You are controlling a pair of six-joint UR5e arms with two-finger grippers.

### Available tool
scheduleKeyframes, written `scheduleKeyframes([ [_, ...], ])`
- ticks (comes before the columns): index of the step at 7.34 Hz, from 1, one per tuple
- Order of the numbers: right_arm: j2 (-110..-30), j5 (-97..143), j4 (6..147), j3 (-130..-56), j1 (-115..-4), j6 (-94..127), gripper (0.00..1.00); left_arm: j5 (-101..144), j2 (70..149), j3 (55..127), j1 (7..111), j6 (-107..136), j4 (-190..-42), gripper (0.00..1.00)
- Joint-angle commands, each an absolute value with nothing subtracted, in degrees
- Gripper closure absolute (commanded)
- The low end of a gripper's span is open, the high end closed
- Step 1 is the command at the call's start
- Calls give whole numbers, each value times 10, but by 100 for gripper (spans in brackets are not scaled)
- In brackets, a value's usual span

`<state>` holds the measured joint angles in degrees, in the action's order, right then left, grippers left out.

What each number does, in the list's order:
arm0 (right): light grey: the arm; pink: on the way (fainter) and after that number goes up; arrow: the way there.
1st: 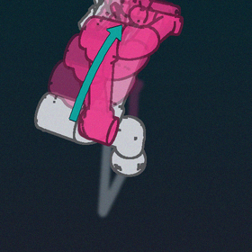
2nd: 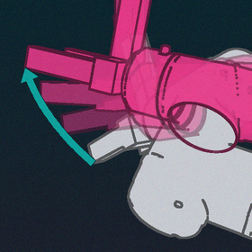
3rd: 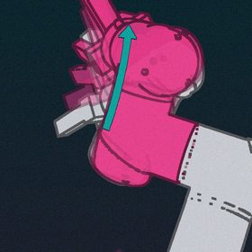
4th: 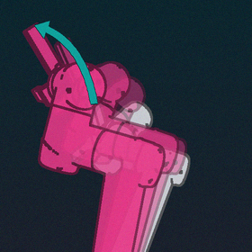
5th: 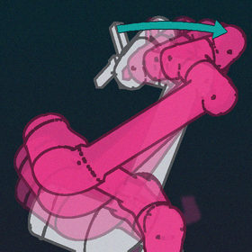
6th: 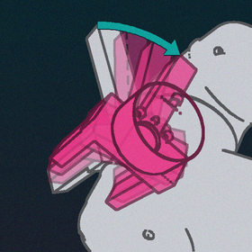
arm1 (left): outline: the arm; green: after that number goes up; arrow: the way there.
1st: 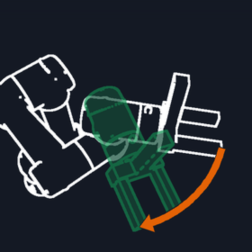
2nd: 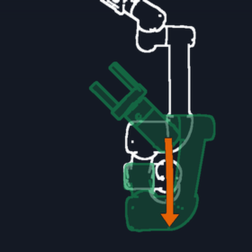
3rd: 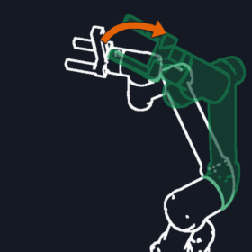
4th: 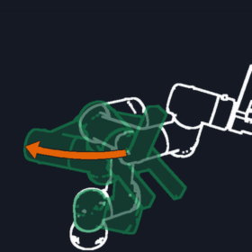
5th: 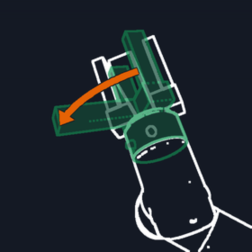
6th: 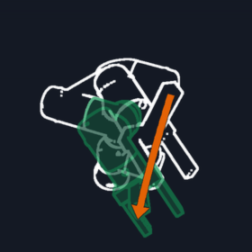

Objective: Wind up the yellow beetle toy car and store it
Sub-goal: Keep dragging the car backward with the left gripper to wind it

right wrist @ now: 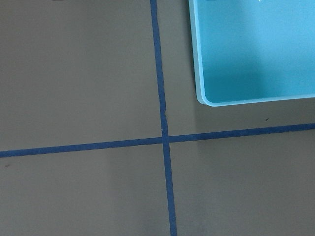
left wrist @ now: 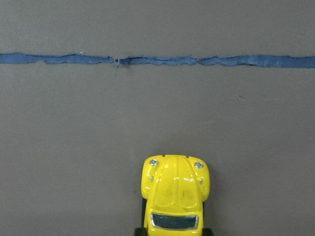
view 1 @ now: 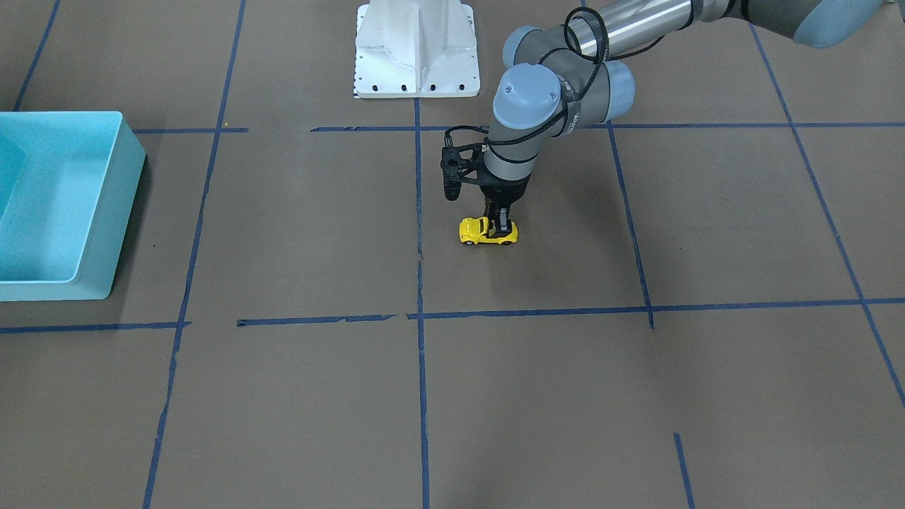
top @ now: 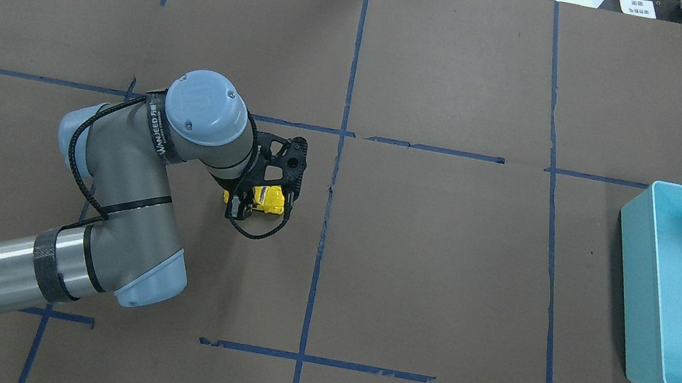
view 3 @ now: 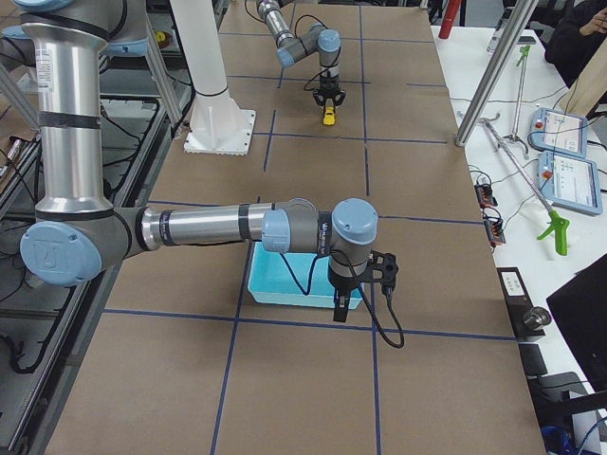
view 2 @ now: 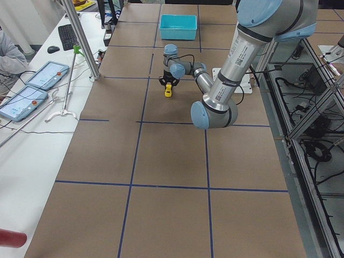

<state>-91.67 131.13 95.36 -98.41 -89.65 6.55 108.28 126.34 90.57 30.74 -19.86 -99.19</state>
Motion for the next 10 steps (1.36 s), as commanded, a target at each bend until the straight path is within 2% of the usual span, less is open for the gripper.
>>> scheduleKeyframes([
  [1,-917,1311,954,-983,-896,66,0,1083,1262,905,307,-199,-993,100],
  [10,-917,1311,954,-984,-896,65,0,1083,1253,916,306,-200,-992,100],
])
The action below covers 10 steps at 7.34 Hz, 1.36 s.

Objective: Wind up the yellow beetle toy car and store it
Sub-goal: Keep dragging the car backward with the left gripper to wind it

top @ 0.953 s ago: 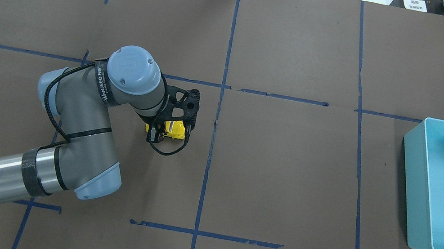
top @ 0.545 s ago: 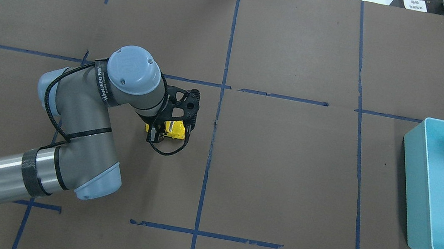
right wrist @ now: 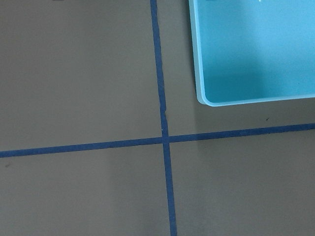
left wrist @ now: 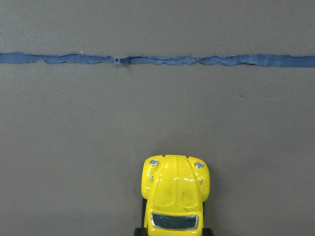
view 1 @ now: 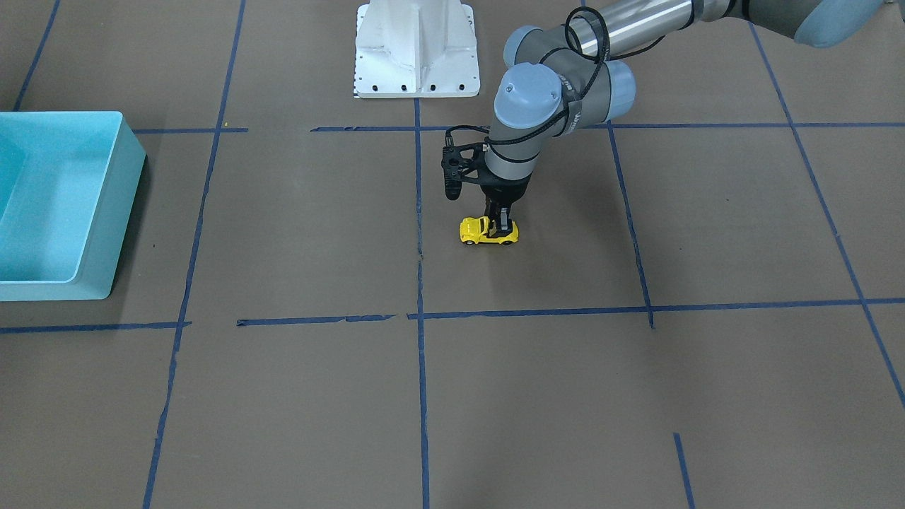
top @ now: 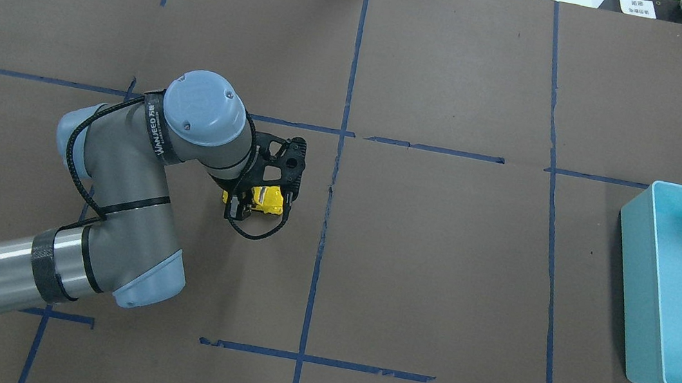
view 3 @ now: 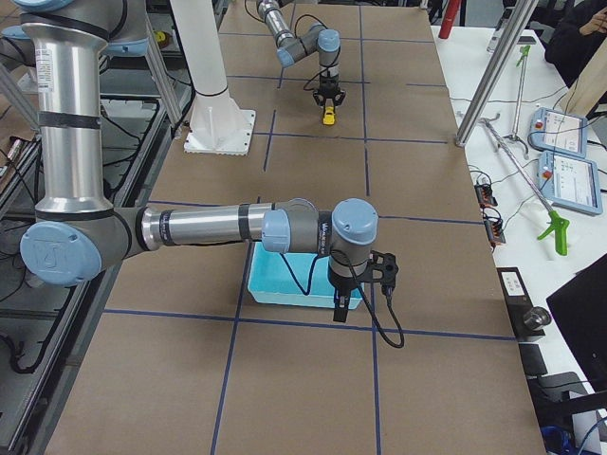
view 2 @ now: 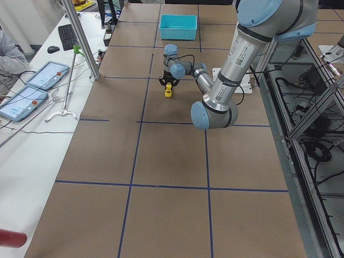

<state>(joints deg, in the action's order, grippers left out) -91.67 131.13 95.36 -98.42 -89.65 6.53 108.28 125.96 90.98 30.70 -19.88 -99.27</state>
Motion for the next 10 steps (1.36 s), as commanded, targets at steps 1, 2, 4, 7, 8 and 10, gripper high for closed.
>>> scheduleKeyframes([
  [1,-917,1311,954,-984,-896,66,0,1083,1248,920,306,-200,-993,100],
  [2,-917,1311,954,-984,-896,65,0,1083,1237,928,306,-200,-992,100],
  [4,-917,1311,954,-984,-896,65,0,1083,1233,932,306,-200,-993,100],
  [7,-917,1311,954,-984,-896,65,0,1082,1232,943,307,-233,-993,0],
  [8,-917,1311,954,-984,-896,66,0,1081,1232,943,307,-234,-993,0],
  [10,-917,1311,954,-984,-896,66,0,1082,1232,943,307,-235,-993,0],
])
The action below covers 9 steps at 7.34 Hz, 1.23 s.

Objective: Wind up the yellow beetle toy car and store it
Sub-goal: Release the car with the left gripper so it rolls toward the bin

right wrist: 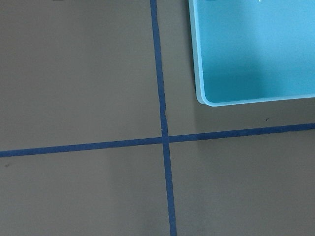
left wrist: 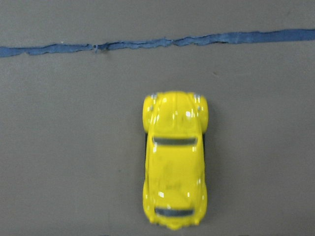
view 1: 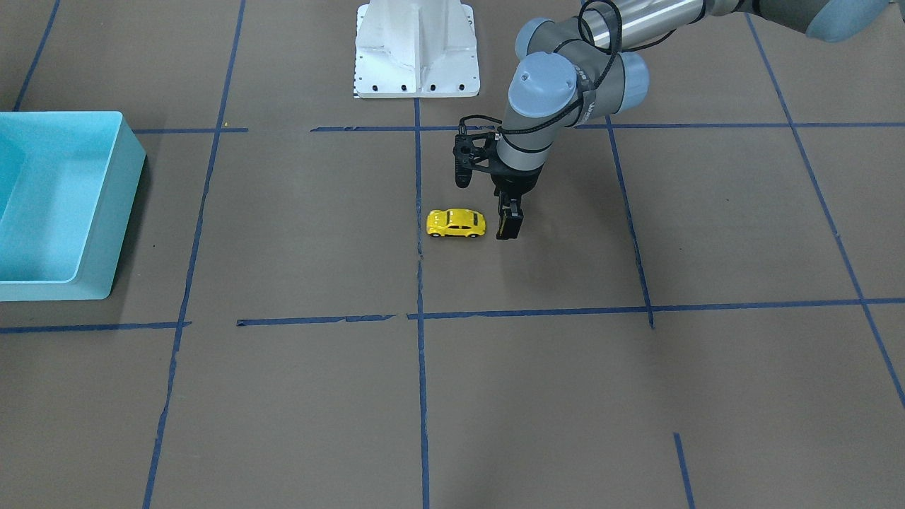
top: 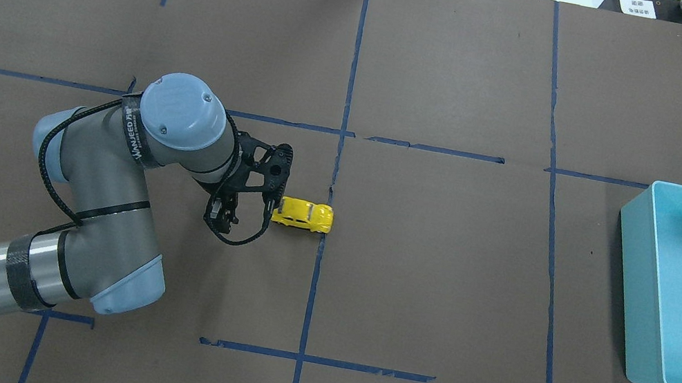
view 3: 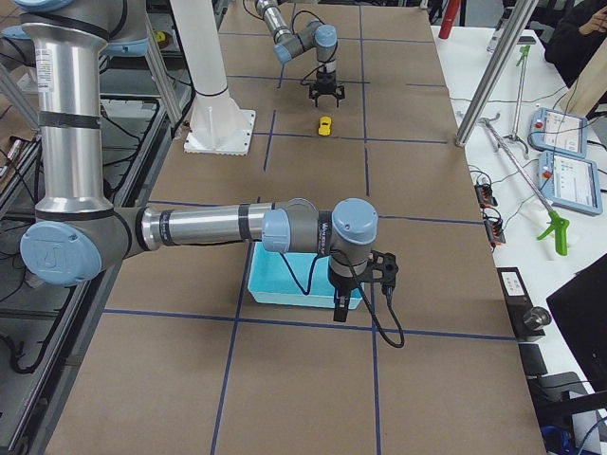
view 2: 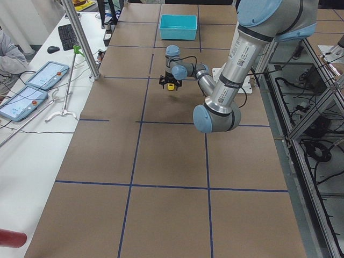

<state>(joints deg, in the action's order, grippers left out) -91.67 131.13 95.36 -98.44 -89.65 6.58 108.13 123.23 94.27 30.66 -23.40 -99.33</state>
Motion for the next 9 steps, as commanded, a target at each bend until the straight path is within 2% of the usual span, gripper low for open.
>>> scheduleKeyframes([
  [1,-917,1311,954,-984,-896,66,0,1082,1232,943,307,-235,-993,0],
  [7,-897,1309,953,-984,-890,68,0,1080,1232,945,309,-237,-993,0],
  [9,-885,1305,947,-1010,-876,64,0,1083,1232,960,360,-240,-966,0],
])
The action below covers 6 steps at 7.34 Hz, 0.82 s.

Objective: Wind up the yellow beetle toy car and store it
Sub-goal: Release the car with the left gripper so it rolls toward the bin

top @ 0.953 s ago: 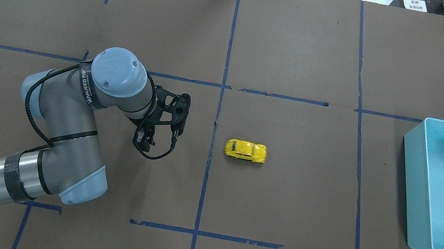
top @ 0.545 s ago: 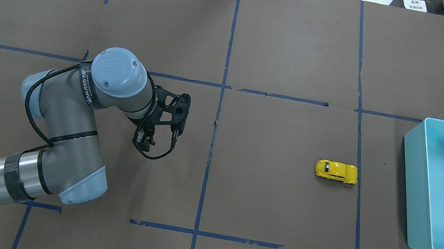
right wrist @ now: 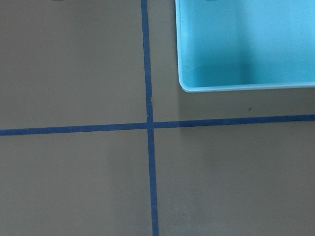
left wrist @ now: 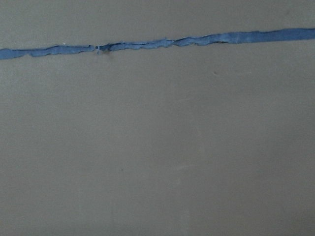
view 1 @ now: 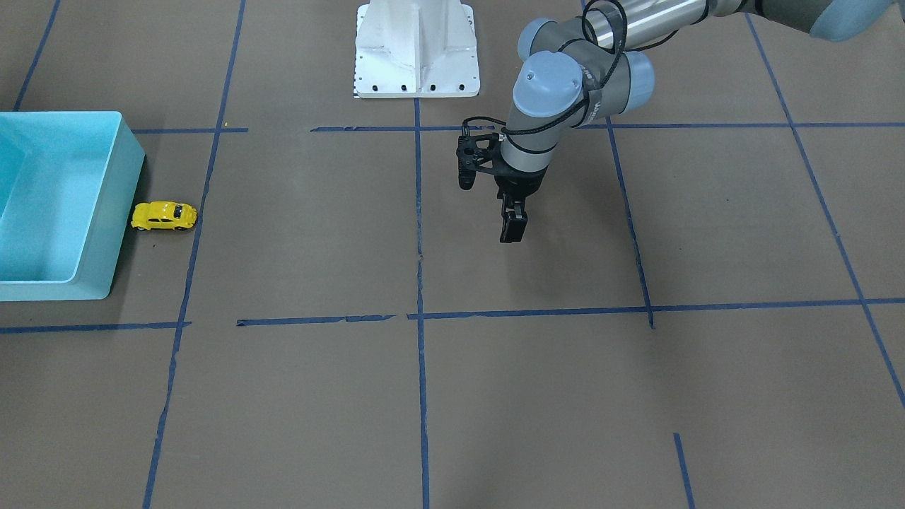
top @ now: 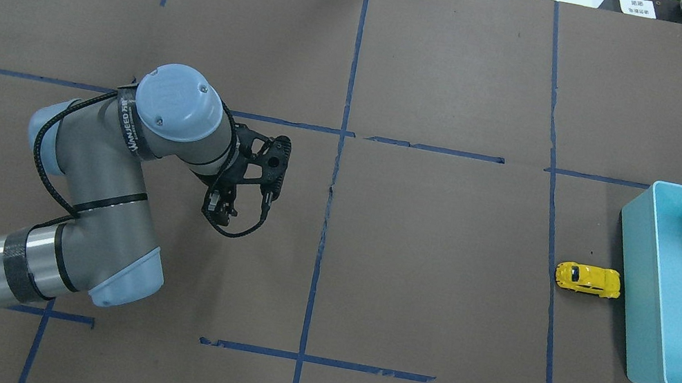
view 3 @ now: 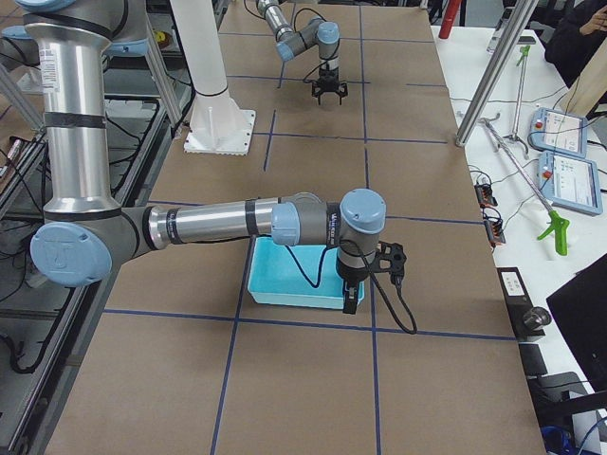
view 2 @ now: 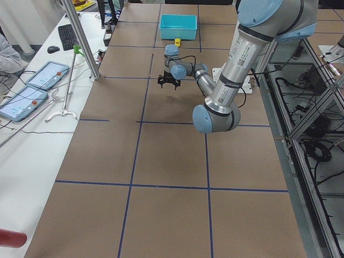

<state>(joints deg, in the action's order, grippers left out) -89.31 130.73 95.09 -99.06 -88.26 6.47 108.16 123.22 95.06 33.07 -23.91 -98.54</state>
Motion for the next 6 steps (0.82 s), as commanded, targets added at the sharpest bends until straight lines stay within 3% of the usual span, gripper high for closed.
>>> scheduleKeyframes([
  [1,-886,1304,947,-1042,-861,63,0,1085,1217,985,398,-239,-929,0],
  [3,-893,1267,949,-1143,-784,61,0,1141,1201,1002,486,-235,-892,0],
  [6,-951,1322,954,-1230,-756,-135,0,1303,1151,933,619,-233,-887,0],
])
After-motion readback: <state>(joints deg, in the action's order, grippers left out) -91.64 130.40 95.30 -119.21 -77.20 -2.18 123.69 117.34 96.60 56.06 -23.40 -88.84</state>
